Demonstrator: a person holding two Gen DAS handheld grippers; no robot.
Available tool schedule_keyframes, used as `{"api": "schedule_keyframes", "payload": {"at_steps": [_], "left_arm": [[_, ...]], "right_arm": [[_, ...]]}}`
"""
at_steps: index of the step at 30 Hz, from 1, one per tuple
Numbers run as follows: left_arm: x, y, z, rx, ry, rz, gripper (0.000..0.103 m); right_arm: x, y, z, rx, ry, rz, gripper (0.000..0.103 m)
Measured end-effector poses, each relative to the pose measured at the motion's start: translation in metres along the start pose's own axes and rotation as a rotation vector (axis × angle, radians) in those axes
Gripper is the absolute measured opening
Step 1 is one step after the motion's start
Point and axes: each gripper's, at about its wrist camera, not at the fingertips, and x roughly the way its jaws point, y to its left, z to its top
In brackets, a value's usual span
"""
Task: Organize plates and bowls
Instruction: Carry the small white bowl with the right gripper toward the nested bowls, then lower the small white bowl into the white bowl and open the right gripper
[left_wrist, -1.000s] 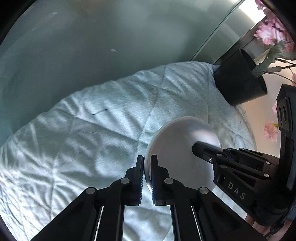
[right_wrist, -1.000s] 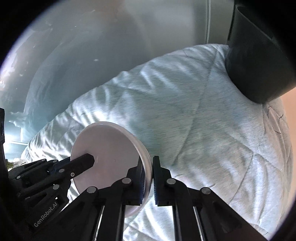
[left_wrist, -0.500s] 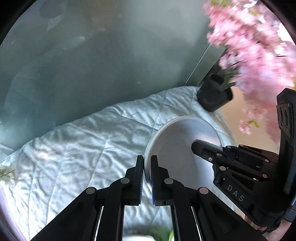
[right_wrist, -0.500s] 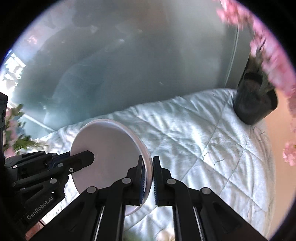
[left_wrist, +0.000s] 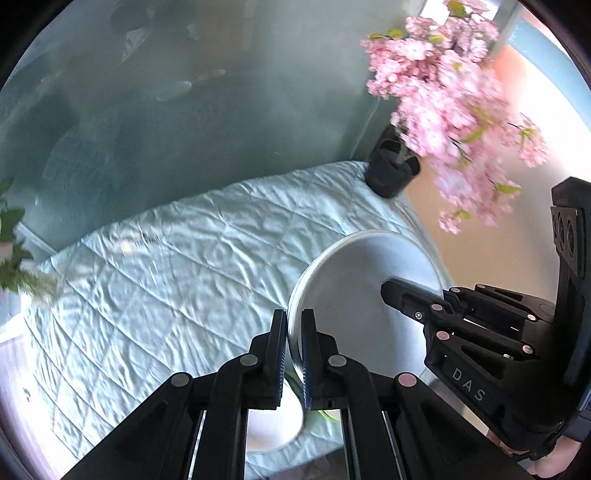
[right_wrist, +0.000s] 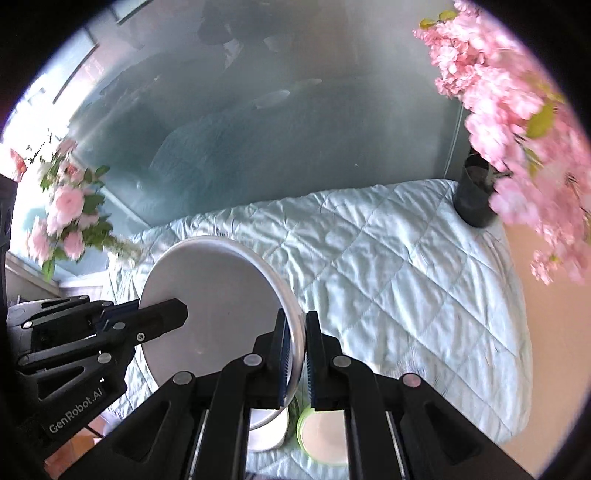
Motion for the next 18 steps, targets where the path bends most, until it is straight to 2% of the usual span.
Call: {"api": "schedule_keyframes", "payload": {"at_steps": [6,13,18], "left_arm": [[-0.005,-0.034,-0.053,0.009,0.0,-0.039,0.004],[0.028,-0.07,-0.105,-0.001,0.055,-0.061,0.003],[0.051,-0.079,-0.125,-0.013,0.082,-0.077,0.003]], "right_arm": [[-0.025,-0.014,-0.049,0.009,0.005,-0.004,0.008],[-0.024,-0.036,-0.096,0.023,0.044,-0.028,0.008],[-0.016,-0.05,-0.119,0.027,0.059,-0.043,0.008]]}}
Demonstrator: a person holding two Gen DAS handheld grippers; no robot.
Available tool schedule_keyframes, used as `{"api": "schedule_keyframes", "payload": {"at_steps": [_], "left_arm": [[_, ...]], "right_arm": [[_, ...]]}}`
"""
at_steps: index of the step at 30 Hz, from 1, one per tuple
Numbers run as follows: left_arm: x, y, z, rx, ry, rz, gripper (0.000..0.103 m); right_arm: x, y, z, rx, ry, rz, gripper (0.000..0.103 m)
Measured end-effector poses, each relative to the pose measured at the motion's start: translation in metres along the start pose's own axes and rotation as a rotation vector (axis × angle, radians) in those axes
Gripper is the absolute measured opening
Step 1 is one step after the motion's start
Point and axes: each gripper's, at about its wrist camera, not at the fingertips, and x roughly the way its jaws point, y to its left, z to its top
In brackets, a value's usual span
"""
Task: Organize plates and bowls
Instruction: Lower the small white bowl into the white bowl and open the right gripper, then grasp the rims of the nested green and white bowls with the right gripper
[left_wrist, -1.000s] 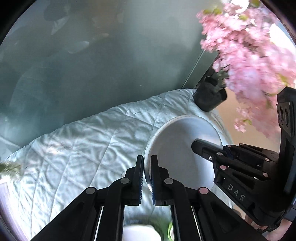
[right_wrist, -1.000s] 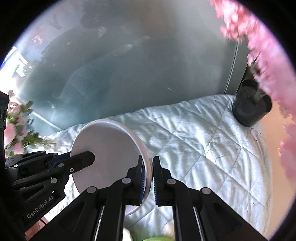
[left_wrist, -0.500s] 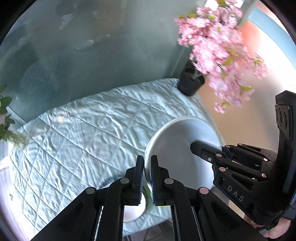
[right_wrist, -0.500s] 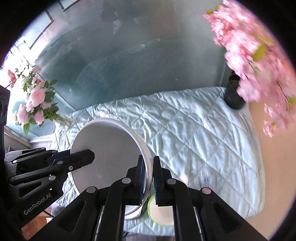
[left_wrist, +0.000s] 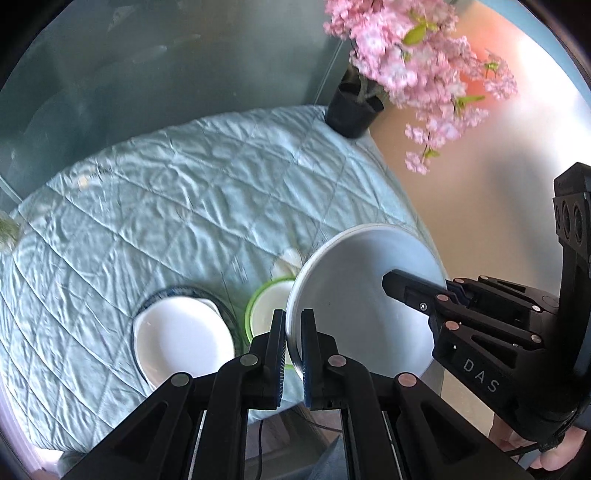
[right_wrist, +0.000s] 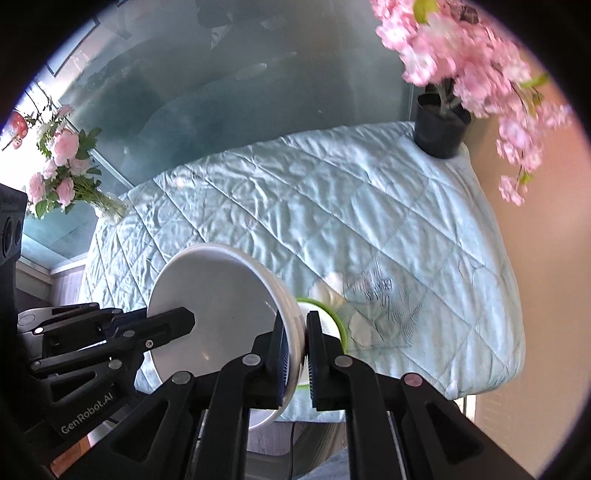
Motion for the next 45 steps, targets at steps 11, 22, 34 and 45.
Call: {"api": "schedule_keyframes", "payload": {"at_steps": [11,22,34,45], "left_arm": [[0.064,0.033,-0.026,-0.069,0.055,0.015,0.003],[0.141,0.059,-0.035,-0.13,0.159,-0.015,0.002],[0.179,0.064,-0.028,-0.137,0.185,-0.037,0.003],[0.172,0.078,-0.029,-0.18,0.181,-0.092,0.004]], "right_arm": [[0.065,-0.006,-0.032,-0.009,0.113,0.011,0.008],[0.125,-0.017,-0.038,0.016,0.222,0.005,0.008],[0.156,-0.036,-0.034,0.061,0.255,-0.029,0.008],[0.159,-0.029,-0.042,0.079,0.24,-0.075,0.007]]}}
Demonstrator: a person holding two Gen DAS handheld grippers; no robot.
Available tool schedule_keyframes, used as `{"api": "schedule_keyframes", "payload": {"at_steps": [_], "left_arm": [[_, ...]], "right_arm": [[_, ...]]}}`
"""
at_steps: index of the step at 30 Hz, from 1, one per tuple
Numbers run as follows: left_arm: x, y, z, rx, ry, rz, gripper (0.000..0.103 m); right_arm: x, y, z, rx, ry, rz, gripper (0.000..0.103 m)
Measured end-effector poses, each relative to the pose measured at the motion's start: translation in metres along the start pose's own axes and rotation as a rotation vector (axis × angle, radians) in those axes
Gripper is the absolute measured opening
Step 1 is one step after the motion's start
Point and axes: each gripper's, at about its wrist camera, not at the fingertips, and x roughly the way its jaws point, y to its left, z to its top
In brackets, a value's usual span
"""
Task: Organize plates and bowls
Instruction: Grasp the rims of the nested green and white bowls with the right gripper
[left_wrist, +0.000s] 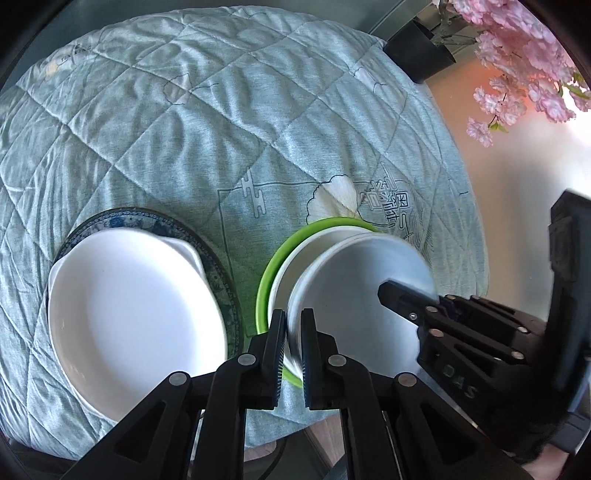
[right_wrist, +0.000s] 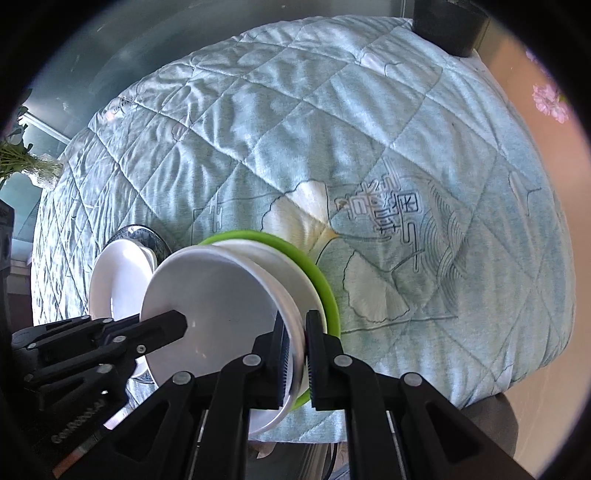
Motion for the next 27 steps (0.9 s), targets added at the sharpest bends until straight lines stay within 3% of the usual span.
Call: {"api": "schedule_keyframes", "payload": {"at_steps": [4,12,13,15,17,20,23,27], "left_arm": [[-0.019,0.007,-0.007,-0.002,-0.036,-0.034,0.004],[-0.028,0.017,-0.015,-0.003,-0.059,-0.018,0.009],[-0.027,0.018,-0.015,-0.002,-0.056,-0.015,0.009],[-0.025,0.019,-0.016,0.004,-0.056,-0.008,0.01],[-0.023,0.02,-0.014,0.005,-0.062,-0.011,0.026],[-0.023,0.022,-0.01,-0.01,-0.083,-0.001,0.053],[-0.019,0.023,-0.003,-0.006,-0.077,-0.025,0.055],[-0.004,0.02,0.011,0.02,-0.048,-0.007,0.055]], "right_arm": [[0.006,0.001,-0.003,0.006,0.0,-0.036,0.008],[0.0,0.011,-0.002,-0.009,-0.016,-0.055,0.013],[-0.003,0.011,-0.003,-0.012,-0.017,-0.051,0.016],[-0.013,0.011,-0.005,-0.017,-0.035,-0.036,0.037],[-0.025,0.01,-0.006,-0.023,-0.059,-0.048,0.054],[-0.047,0.004,-0.008,-0.031,-0.116,-0.013,0.063],[-0.055,-0.012,-0.007,-0.028,-0.148,0.002,0.069],[-0.032,-0.036,-0.001,0.04,-0.093,0.074,0.069]]}}
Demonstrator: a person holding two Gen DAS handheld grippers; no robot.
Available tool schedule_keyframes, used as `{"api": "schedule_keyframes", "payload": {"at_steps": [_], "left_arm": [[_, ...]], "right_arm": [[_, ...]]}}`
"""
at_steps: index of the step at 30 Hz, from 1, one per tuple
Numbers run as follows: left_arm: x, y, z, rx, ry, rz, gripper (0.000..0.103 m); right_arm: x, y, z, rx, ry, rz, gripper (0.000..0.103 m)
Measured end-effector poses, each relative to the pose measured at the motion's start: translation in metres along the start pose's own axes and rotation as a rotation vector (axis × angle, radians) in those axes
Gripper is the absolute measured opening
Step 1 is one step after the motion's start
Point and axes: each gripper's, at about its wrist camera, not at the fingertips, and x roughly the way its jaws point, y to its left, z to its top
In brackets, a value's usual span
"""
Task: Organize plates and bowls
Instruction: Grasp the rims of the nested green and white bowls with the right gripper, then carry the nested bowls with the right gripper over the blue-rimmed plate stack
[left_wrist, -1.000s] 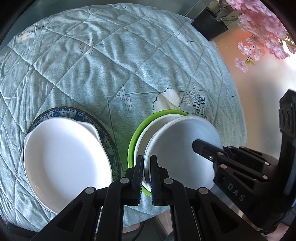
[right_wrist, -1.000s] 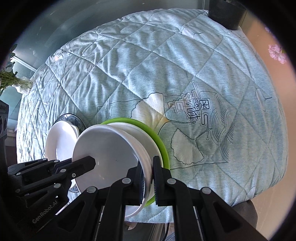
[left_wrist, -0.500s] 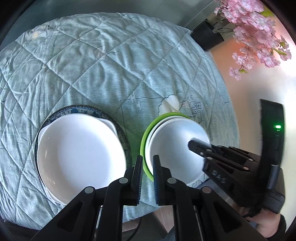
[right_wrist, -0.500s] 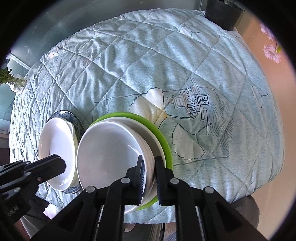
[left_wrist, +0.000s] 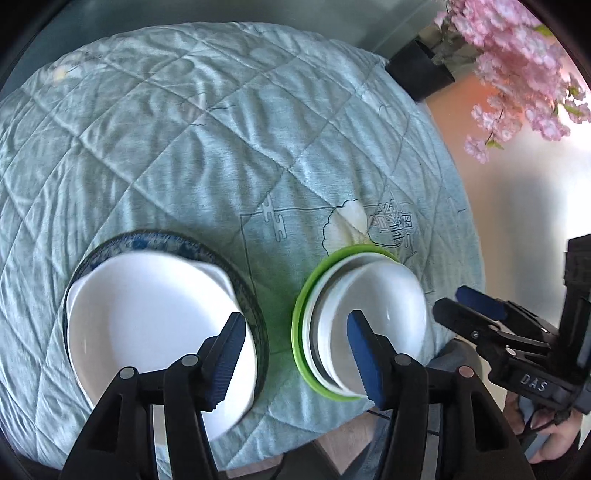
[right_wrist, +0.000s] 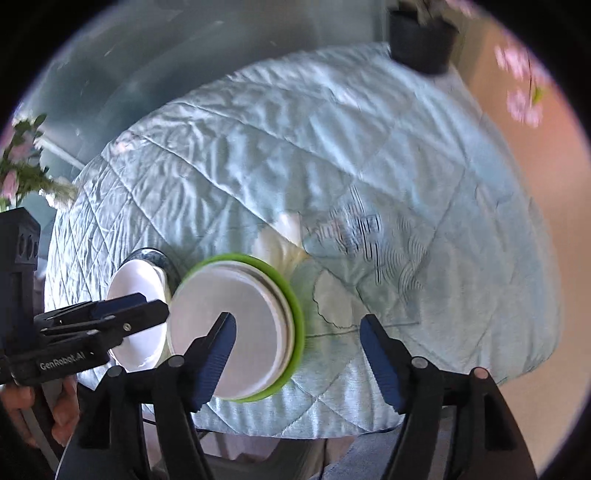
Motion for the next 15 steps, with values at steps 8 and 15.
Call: {"api": "schedule_keyframes", "payload": {"at_steps": [8,15], "left_arm": [[0.032,-0.013,0.018,0.072,0.087,-0.021,0.043],[0.056,-0.019,0.019,0.084,0.168,0.013,0.021]], "right_arm": [[0.033,-0.003,-0.003,0.034,0.075,0.098,0.069],[0.055,-0.001,-0.008,0.045,0.125,0.089,0.044]]}}
